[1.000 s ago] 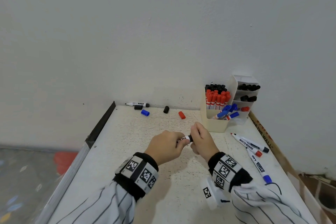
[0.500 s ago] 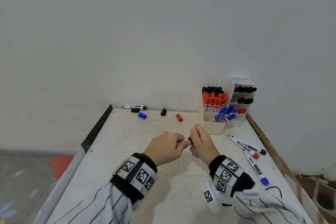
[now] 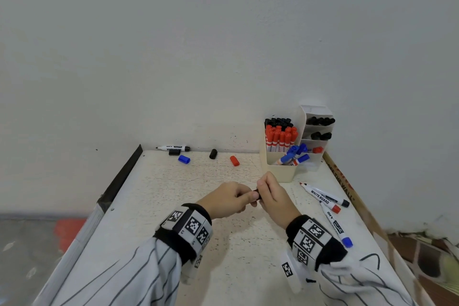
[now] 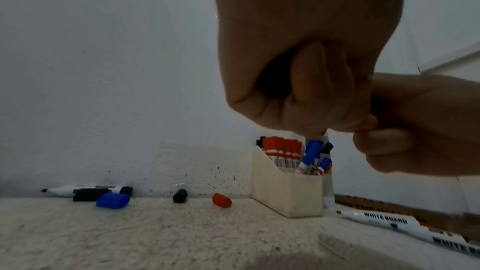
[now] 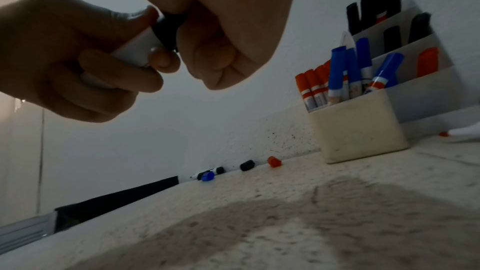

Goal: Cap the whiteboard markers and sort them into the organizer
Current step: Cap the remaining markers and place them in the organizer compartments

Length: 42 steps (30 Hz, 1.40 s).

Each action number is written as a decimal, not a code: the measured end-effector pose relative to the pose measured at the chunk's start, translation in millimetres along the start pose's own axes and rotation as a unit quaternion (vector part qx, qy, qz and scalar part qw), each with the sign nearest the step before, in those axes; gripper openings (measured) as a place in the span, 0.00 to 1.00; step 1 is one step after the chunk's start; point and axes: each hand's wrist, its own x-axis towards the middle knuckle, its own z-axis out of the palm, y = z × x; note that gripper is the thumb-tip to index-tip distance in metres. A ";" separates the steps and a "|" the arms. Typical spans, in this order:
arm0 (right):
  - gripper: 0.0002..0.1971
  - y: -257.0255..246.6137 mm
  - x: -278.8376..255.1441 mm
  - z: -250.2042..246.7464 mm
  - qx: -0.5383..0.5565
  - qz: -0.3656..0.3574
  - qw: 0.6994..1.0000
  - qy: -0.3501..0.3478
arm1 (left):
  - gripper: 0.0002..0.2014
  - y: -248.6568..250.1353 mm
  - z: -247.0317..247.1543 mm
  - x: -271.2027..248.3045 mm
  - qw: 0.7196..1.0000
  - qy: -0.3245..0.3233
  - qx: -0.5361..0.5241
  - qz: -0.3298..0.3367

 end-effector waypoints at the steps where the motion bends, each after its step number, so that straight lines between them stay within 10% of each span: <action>1: 0.12 -1.1 -1.1 -8.3 -0.026 -0.004 1.000 -0.001 | 0.15 1.4 5.0 5.5 1.000 0.004 -0.001 0.003; 10: 0.08 4.8 -2.7 -128.9 -0.195 0.026 0.965 0.171 | 0.19 42.1 87.5 73.0 0.981 0.178 0.083 0.001; 17: 0.12 9.2 -12.0 -181.0 -0.183 0.045 0.949 0.252 | 0.21 70.6 164.6 101.1 0.963 -0.095 0.233 0.090; 26: 0.12 24.3 -1.7 -185.6 -0.182 0.014 0.949 0.258 | 0.18 68.9 166.9 111.4 0.917 -0.096 0.381 0.068; 32: 0.12 21.9 23.2 -180.8 -0.190 -0.056 0.935 0.296 | 0.15 54.5 147.7 107.6 0.952 -0.026 0.291 -0.085; 42: 0.11 35.7 68.0 -171.5 -0.258 -0.102 0.906 0.320 | 0.25 13.6 96.8 98.7 0.978 -0.030 0.136 -0.158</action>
